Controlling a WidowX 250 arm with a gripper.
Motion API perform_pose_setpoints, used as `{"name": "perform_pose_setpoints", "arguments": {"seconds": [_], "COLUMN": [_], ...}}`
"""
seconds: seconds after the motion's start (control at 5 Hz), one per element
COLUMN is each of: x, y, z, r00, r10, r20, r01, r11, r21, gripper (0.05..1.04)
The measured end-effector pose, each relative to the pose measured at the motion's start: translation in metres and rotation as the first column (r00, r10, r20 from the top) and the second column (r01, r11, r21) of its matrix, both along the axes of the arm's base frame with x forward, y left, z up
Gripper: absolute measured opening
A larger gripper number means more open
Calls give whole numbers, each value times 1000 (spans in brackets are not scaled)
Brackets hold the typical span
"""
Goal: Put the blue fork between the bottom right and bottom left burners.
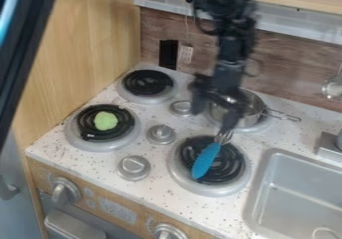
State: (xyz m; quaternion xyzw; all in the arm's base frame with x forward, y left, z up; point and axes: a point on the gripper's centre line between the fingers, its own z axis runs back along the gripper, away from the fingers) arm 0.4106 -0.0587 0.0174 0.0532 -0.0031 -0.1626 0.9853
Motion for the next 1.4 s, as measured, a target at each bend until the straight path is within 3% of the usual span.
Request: {"name": "perform_pose_setpoints", "arguments": {"seconds": [0.4,0.6,0.8,1.0,1.2,1.4], "x": [-8,-25,-31,-32,-35,-35], "y": [-2,5,6,6,8,16], "z": [-36,-50,-54,-56,-55,-54], "r00": [988,974,970,969,968,964], "r10": [90,127,130,137,129,137], "r20": [-126,-188,-204,-206,-217,-229], "r01": [-85,-111,-112,-118,-107,-115], "r11": [995,990,989,988,988,988], "r21": [45,93,96,100,108,107], "gripper": [999,999,947,639,399,357]}}
